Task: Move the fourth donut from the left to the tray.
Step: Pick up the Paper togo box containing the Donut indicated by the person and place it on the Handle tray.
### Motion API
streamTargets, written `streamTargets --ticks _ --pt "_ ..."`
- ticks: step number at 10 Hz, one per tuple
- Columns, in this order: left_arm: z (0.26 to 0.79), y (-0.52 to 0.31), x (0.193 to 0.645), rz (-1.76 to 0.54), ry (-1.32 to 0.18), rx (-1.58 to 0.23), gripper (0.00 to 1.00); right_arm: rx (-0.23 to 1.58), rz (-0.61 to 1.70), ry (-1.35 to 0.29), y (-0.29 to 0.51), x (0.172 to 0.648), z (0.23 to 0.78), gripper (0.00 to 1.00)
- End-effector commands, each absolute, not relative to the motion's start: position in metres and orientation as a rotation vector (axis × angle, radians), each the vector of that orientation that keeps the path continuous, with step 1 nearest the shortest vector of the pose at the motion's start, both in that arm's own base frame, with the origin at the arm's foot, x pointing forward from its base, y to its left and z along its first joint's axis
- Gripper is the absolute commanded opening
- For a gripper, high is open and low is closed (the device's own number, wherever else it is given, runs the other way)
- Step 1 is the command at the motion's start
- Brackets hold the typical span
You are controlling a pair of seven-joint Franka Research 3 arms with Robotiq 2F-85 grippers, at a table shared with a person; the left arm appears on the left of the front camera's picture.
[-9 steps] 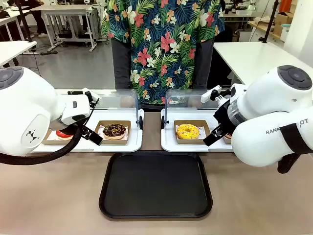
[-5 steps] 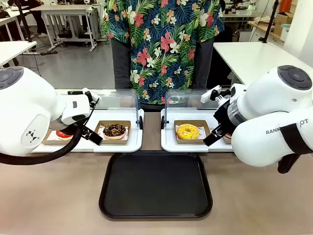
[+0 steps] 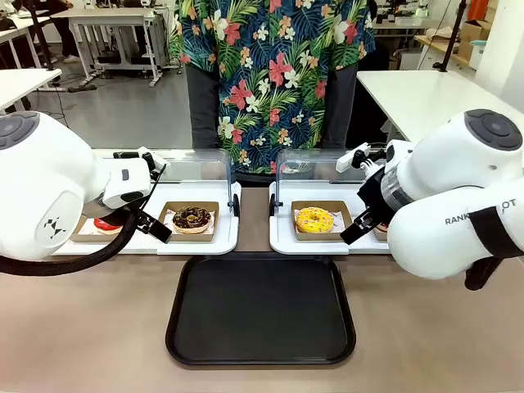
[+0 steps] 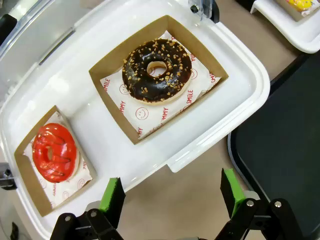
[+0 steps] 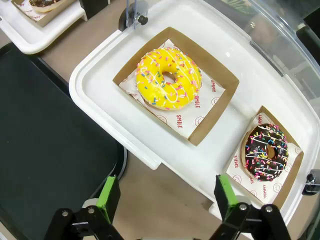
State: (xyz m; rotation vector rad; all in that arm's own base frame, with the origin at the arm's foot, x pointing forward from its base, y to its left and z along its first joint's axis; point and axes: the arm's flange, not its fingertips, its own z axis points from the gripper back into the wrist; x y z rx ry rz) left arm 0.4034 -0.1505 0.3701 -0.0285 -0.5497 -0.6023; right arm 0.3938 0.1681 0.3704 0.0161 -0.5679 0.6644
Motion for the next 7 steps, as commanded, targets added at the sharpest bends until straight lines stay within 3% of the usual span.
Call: streamTargets --ticks 1,4,7 --pt "0.37 -0.15 0.403 -0.602 -0.55 -0.028 1.0 0.016 0.664 -0.568 0.168 0.394 0.37 1.0" --pt "0.464 -0.088 0.432 -0.554 -0.574 -0.192 1.0 0.153 0.639 -0.607 0.12 0.417 0.456 1.0" --pt "0.52 0.008 0.448 -0.711 -0.515 -0.386 1.0 0.345 0.632 -0.633 0.021 0.431 0.51 1.0"
